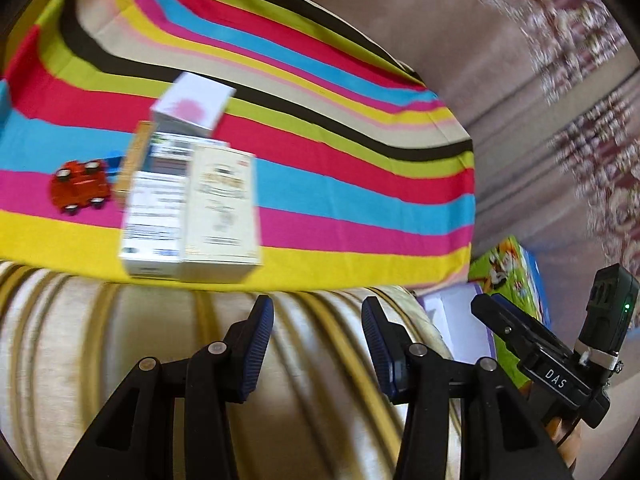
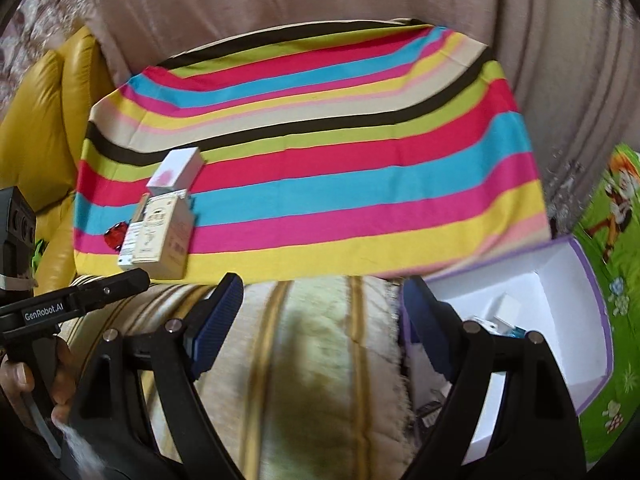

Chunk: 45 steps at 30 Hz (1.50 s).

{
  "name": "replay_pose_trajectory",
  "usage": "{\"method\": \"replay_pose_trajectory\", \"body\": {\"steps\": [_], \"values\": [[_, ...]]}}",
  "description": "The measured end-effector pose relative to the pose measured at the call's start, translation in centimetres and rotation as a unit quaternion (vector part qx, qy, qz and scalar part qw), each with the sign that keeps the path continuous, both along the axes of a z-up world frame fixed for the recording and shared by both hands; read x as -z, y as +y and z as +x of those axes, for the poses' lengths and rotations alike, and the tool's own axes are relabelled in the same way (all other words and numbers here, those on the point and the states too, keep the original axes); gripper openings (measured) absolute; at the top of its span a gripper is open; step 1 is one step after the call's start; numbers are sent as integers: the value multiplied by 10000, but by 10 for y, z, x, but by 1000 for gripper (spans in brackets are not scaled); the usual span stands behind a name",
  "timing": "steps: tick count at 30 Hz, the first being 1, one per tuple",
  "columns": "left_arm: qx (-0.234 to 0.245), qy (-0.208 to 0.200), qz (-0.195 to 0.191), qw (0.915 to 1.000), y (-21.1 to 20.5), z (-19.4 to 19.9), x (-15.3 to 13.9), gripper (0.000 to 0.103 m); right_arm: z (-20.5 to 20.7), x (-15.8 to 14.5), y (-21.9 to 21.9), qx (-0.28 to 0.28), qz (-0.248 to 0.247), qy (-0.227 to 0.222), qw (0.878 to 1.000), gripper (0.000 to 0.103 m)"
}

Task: Organize rigid objects
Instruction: 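Move both open tools back over the remaining items on the cloth, then move left tool to the red toy car while right tool approaches the large cream box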

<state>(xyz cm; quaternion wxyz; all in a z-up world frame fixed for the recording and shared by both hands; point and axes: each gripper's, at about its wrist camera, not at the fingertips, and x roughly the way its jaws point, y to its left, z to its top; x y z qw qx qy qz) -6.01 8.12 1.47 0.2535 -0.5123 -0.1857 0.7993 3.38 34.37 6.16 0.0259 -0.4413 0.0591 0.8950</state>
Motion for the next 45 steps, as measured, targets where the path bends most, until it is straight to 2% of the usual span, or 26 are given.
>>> {"method": "replay_pose_trajectory", "body": {"steps": [11,19,30,37,45], "values": [[-593,-74,-42,9982,-60,-9,9,47,-31,12,-61,-624,42,-243,9977,85],[-802,-167,-205,9964,-93,-22,18,47,-54,28,-101,-1026,64,-500,9934,85],[-936,-227,-504,9941,-115,-35,24,47,-82,44,-141,-1379,30,-779,9874,85],[-1060,-301,-441,9929,-128,-38,29,47,-99,55,-172,-1627,43,-943,9822,85],[-1050,-318,-439,9930,-128,-40,30,47,-120,66,-181,-1533,120,-1022,9828,85]]}}
